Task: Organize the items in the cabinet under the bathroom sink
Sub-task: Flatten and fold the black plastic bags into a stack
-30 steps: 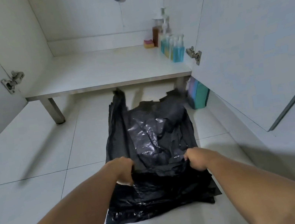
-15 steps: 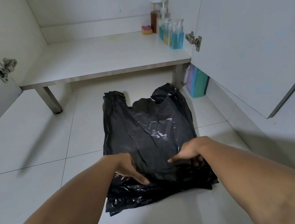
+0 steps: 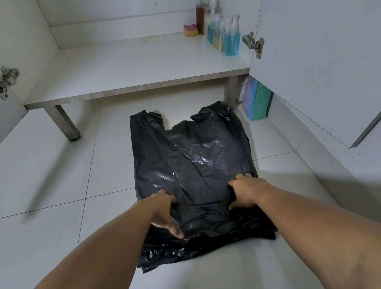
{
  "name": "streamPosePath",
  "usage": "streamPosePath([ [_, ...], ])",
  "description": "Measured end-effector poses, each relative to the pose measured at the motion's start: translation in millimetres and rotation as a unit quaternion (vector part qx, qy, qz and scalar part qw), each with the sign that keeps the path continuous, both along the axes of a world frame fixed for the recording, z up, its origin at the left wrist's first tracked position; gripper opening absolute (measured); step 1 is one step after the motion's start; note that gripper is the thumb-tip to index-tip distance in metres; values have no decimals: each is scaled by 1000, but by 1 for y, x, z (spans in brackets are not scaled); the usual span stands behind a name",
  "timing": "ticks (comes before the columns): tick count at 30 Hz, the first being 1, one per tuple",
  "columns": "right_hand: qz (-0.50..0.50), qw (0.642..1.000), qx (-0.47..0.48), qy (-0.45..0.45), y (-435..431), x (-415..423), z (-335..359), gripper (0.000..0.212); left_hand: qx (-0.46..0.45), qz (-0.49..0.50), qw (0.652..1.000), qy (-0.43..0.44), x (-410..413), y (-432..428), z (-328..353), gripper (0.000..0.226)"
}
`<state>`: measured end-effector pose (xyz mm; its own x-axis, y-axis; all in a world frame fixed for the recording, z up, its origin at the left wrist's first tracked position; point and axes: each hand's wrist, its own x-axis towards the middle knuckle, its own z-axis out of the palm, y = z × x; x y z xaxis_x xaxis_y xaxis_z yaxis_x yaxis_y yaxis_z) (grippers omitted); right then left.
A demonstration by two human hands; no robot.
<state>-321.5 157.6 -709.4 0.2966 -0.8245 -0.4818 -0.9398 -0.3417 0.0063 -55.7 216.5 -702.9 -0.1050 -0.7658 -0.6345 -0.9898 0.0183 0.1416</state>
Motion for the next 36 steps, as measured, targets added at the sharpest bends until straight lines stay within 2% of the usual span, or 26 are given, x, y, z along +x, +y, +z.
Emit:
streamPosePath([
  [3,44,995,-84,-44,1,2,2,80,-46,-25,998,-26,-2,-1,2,119],
  [5,57,996,-31,-68,4,2,0,85,-66,-40,996,-37,-4,-2,1,117],
  [7,65,996,24,-48,6,1,-4,92,-29,-8,1000,0,-4,-2,-4,121],
  [10,72,996,16,-46,7,-3,-8,93,-6,0,1000,16,-5,-3,-6,118],
  [12,61,996,0,-67,5,-2,-7,81,-33,-3,999,4,-9,-6,-4,106],
  [15,55,994,-39,-91,-1,6,-8,56,-112,3,993,-21,-17,-17,1,70],
  [18,57,990,-53,-116,-7,15,-13,45,-201,3,979,-23,-29,-30,1,51],
  [21,30,986,-60,-153,-21,24,-12,42,-251,0,968,-13,-43,-46,-2,52],
  [25,-25,976,-65,-207,-55,33,-8,45,-267,42,963,8,-55,-73,-8,62],
  [29,-52,961,-78,-259,-84,44,-9,37,-283,91,955,24,-65,-100,-21,64],
  [33,-84,935,-127,-319,-109,57,-21,25,-327,131,935,44,-69,-122,-45,60],
  [36,-130,911,-190,-343,-132,67,-31,22,-318,170,932,47,-77,-134,-65,68],
])
